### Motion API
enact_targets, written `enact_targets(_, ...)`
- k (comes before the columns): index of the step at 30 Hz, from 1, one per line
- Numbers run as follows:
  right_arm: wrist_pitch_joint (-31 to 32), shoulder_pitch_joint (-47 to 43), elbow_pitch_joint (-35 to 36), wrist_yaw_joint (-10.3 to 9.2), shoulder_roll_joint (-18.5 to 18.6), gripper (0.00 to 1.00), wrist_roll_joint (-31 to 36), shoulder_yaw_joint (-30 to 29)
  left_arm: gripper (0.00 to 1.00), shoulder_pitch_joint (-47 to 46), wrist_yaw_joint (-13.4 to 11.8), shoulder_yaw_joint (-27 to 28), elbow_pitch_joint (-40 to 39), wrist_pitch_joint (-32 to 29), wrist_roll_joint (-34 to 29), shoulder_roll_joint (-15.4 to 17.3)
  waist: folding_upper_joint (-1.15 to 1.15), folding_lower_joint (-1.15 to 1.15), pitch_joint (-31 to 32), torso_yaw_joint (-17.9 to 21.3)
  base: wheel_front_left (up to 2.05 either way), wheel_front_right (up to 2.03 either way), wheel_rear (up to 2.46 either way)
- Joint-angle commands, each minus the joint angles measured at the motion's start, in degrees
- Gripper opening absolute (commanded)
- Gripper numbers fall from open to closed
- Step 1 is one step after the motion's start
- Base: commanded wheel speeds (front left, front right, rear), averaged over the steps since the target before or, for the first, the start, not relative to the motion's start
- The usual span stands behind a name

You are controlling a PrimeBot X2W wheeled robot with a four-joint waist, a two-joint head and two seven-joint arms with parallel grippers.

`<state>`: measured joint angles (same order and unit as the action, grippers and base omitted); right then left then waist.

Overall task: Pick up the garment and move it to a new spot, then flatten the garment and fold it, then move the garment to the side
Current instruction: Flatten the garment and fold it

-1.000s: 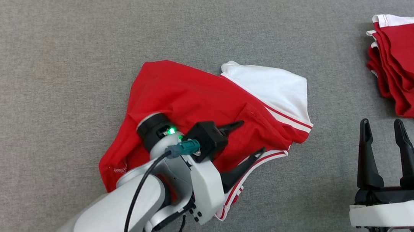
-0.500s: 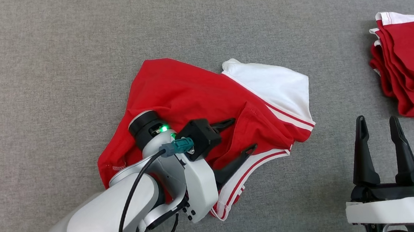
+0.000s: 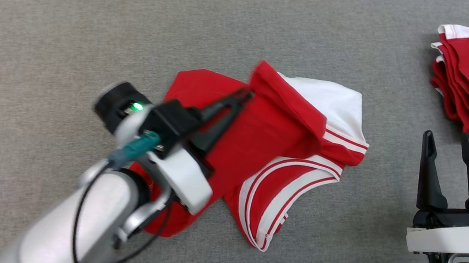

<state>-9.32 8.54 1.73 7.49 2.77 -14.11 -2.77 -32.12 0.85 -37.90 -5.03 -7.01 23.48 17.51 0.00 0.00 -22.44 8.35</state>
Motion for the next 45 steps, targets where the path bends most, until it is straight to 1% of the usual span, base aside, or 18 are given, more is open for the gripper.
enact_targets(1,0.2,-0.5,0.4,0.02,0.3,1.0,0.1,-0.2,0.0,0.1,-0.5,0.7,-0.4,0.2,-0.4,0.8,0.0,0.0,0.4,-0.7,0.0,0.0,0.0)
enact_targets(6,1.1,-0.8,0.7,0.02,0.3,1.0,0.4,-1.1,0.0,4.7,-5.2,6.4,-5.9,0.7,-0.8,6.6,0.0,0.0,1.3,-2.9,0.0,0.0,0.0)
enact_targets(9,1.8,-1.1,0.9,0.02,0.3,1.0,0.6,-1.4,0.0,9.2,-8.3,10.1,-7.9,1.5,0.4,9.2,0.0,0.0,1.8,-4.1,0.0,0.0,0.0)
enact_targets(12,2.6,-1.5,1.2,0.02,0.3,1.0,0.9,-1.8,0.0,13.5,-11.1,13.7,-8.3,2.9,2.0,10.7,0.0,0.0,2.2,-5.3,0.0,0.0,0.0)
enact_targets(15,3.4,-1.6,1.4,0.02,0.3,1.0,1.0,-1.8,0.0,17.4,-12.7,15.8,-7.7,4.1,3.7,11.1,0.0,0.0,2.6,-6.3,0.0,0.0,0.0)
enact_targets(18,4.1,-1.6,1.7,0.02,0.3,1.0,1.2,-1.8,0.0,20.3,-13.5,16.9,-6.2,5.6,5.2,10.9,0.0,0.0,2.8,-6.9,0.0,0.0,0.0)
enact_targets(20,4.6,-1.6,1.9,0.02,0.3,1.0,1.4,-1.7,0.0,22.0,-13.5,16.8,-4.9,6.2,6.1,10.2,0.0,0.0,2.8,-7.1,0.0,0.0,0.0)
enact_targets(23,5.2,-1.5,2.1,0.02,0.3,1.0,1.6,-1.8,0.0,23.3,-12.7,16.0,-1.8,7.4,7.4,8.8,0.0,0.0,2.8,-7.5,0.0,0.0,0.0)
enact_targets(28,5.8,-1.6,2.4,0.02,0.3,1.0,1.6,-1.8,0.0,22.4,-10.9,14.7,3.9,9.2,8.9,6.4,0.0,0.0,2.8,-7.9,0.0,0.0,0.0)
enact_targets(29,5.9,-1.6,2.4,0.02,0.3,1.0,1.6,-1.8,0.15,22.1,-10.5,14.5,4.9,9.4,9.3,5.8,0.0,0.0,2.8,-8.0,0.0,0.0,0.0)
enact_targets(30,6.0,-1.6,2.4,0.02,0.3,1.0,1.6,-1.8,0.36,21.9,-10.1,14.3,5.6,9.9,9.7,5.4,0.0,0.0,2.8,-8.0,0.0,0.0,0.0)
enact_targets(31,6.1,-1.5,2.4,0.02,0.3,1.0,1.6,-1.7,0.96,21.7,-9.9,14.4,6.3,10.4,9.8,5.0,0.0,0.0,2.9,-8.1,0.0,0.0,0.0)
enact_targets(32,6.2,-1.4,2.5,0.02,0.3,1.0,1.6,-1.7,1.0,21.7,-9.6,14.4,6.8,11.0,10.3,4.5,0.0,0.0,3.0,-8.1,0.0,0.0,0.0)
enact_targets(36,5.9,-1.1,2.7,0.02,0.3,1.0,1.6,-1.7,1.0,21.2,-9.7,14.9,8.0,13.7,10.2,3.5,0.0,0.0,3.3,-8.4,0.0,0.0,0.0)
enact_targets(42,6.2,-0.9,3.2,0.02,0.3,1.0,2.1,-1.7,1.0,20.8,-11.3,17.5,7.1,18.7,9.1,3.2,0.0,0.0,3.8,-9.0,0.0,0.0,0.0)
enact_targets(45,6.3,-0.9,3.4,0.02,0.3,1.0,2.2,-1.8,1.0,20.8,-12.0,19.0,6.1,20.2,8.8,3.1,0.0,0.0,4.1,-9.2,0.0,0.0,0.0)
